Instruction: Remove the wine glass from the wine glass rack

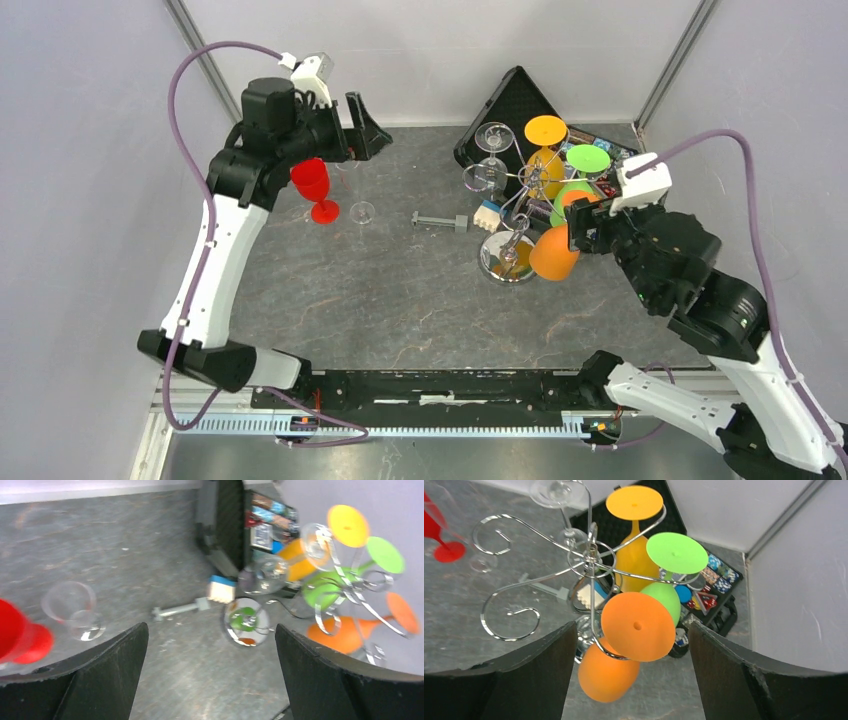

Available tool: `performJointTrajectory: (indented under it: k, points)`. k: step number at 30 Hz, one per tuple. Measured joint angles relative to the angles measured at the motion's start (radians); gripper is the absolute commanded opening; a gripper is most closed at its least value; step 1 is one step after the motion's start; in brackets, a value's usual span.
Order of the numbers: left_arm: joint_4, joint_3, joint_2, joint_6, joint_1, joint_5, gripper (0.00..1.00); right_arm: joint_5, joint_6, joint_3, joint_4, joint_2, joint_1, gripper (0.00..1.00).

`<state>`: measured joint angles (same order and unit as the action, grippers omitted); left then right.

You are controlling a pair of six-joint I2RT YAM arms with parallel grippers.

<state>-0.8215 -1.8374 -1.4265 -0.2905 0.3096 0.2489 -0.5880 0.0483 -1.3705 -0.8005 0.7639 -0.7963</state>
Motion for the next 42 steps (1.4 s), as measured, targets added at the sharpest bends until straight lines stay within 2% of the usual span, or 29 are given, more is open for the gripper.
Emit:
performJointTrajectory:
  k: [3,7,13,20,27,42]
  points:
    - [0.134,0.126,0.08,-0.092,0.0,0.126,1.0,-0.049,0.0,0.0,-0.035,0.03,0.0,0.89]
    - [0.265,0.22,0.122,-0.193,0.0,0.235,1.0,-0.105,-0.001,0.002,-0.052,0.042,0.0,0.9]
    - [0.375,0.296,0.141,-0.273,0.0,0.32,1.0,-0.024,-0.028,-0.005,-0.035,0.045,0.0,0.82]
    - [0.305,0.3,0.166,-0.226,0.0,0.268,1.0,0.04,-0.075,-0.081,-0.07,0.187,0.0,0.73]
    - [0.254,0.3,0.183,-0.181,0.0,0.232,1.0,0.023,-0.099,-0.088,-0.157,0.275,0.0,0.53]
    - [0.196,0.299,0.177,-0.138,0.0,0.18,1.0,-0.095,-0.118,-0.122,-0.215,0.293,0.0,0.38]
